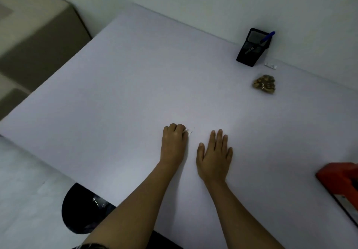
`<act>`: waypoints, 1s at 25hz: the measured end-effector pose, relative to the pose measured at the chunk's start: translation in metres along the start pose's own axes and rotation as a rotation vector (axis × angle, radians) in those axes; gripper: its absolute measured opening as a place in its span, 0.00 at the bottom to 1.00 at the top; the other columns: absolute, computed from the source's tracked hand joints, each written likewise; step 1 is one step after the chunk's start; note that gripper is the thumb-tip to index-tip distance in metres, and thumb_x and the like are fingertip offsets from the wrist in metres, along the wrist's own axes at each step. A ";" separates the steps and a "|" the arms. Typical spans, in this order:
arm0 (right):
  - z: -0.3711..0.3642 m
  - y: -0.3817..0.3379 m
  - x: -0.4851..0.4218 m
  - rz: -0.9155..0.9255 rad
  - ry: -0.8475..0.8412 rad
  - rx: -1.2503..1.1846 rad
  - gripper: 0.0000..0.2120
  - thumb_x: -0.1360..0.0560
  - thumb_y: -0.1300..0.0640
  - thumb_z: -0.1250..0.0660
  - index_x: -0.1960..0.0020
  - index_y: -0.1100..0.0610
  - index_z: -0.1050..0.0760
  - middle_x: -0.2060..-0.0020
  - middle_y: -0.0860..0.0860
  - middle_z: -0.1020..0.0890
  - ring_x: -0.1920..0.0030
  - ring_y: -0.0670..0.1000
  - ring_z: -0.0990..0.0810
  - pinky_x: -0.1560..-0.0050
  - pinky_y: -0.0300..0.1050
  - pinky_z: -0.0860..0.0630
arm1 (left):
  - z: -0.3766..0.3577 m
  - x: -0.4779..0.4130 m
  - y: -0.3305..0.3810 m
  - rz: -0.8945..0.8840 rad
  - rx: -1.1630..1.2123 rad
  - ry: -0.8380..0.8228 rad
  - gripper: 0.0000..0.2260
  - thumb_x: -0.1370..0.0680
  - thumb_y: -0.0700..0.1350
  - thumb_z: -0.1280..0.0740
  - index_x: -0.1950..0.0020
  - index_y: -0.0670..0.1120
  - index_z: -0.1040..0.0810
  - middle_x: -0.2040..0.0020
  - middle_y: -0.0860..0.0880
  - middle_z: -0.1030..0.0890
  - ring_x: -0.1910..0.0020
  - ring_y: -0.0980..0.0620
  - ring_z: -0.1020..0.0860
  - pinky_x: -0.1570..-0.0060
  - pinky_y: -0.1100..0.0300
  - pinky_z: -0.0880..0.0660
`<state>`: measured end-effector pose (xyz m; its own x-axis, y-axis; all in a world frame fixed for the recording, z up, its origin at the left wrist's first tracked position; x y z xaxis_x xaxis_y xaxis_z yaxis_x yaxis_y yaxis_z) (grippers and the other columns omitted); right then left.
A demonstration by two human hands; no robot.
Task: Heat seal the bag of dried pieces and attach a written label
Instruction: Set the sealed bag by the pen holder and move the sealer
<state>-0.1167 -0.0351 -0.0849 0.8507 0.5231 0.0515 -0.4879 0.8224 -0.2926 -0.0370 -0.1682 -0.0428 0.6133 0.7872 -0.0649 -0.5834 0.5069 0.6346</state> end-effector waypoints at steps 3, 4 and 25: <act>0.004 -0.003 -0.002 0.008 -0.006 -0.038 0.30 0.25 0.45 0.55 0.29 0.60 0.39 0.28 0.59 0.38 0.27 0.60 0.41 0.32 0.63 0.42 | 0.012 0.002 -0.019 0.141 0.129 -0.009 0.03 0.25 0.40 0.34 0.54 0.41 0.25 0.61 0.45 0.22 0.61 0.48 0.26 0.61 0.56 0.29; 0.004 -0.012 -0.001 0.031 -0.016 -0.059 0.30 0.25 0.45 0.55 0.28 0.60 0.40 0.27 0.59 0.39 0.26 0.59 0.43 0.31 0.62 0.44 | 0.022 0.006 -0.031 0.213 0.184 0.014 0.03 0.25 0.40 0.34 0.56 0.41 0.27 0.64 0.47 0.24 0.64 0.50 0.27 0.62 0.58 0.30; -0.291 -0.359 0.236 0.550 -0.637 -0.427 0.27 0.21 0.52 0.43 0.26 0.57 0.47 0.26 0.55 0.41 0.27 0.52 0.43 0.29 0.46 0.42 | 0.198 0.265 -0.470 1.123 0.508 0.655 0.11 0.24 0.53 0.33 0.50 0.47 0.19 0.58 0.54 0.21 0.56 0.55 0.24 0.55 0.64 0.32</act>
<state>0.3163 -0.2722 -0.2455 0.1936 0.9411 0.2773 -0.5693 0.3379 -0.7495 0.5047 -0.2676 -0.2054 -0.4882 0.7737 0.4037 -0.2505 -0.5674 0.7844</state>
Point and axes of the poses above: each hand's wrist, its own x-axis away from the middle knuckle, its own z-axis out of the back of the hand, y = z × x, the point moved 10 cm from there along -x, towards the middle knuckle
